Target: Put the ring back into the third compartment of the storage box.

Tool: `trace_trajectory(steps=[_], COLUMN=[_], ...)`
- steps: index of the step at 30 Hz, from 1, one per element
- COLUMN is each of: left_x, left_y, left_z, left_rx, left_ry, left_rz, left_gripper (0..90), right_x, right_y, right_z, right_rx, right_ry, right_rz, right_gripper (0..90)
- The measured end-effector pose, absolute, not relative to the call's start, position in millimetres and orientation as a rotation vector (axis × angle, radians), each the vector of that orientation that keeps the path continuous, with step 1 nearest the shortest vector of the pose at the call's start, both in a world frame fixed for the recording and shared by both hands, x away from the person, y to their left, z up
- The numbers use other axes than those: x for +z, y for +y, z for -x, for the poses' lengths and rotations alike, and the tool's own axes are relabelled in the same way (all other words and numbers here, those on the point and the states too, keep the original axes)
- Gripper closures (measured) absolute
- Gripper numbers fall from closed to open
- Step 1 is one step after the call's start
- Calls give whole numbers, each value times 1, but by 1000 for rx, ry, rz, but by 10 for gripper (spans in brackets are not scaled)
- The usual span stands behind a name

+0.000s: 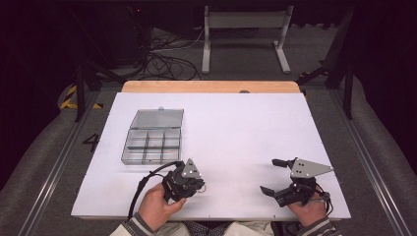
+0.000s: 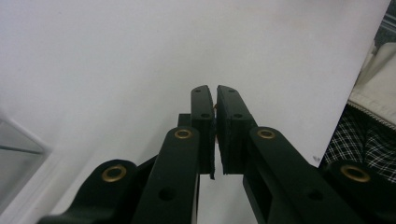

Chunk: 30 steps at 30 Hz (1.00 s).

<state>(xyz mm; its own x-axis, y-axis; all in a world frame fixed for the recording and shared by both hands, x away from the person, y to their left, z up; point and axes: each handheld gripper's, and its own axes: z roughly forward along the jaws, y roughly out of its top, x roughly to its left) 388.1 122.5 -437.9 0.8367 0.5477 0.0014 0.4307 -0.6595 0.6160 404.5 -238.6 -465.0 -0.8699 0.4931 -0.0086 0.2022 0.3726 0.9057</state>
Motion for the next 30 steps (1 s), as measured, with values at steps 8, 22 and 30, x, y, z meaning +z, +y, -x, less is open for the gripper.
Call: trace_trajectory(steps=[8,22,30], left_x=[-428,-415,-409], left_y=[128,133,134], left_z=[-387,-389,-391], left_rx=[282,309,329], left_ry=[707,704,710], left_rz=[-2351,-2321,-2307], left_gripper=[860,860,860], right_x=[-465,-465,-465], right_y=[-238,-238,-238], right_z=[-404,-405,-405], right_rx=[1497,1498,1498], right_ry=[2358,2360,2360], right_rz=[-617,-616,-616], right_gripper=[25,25,25])
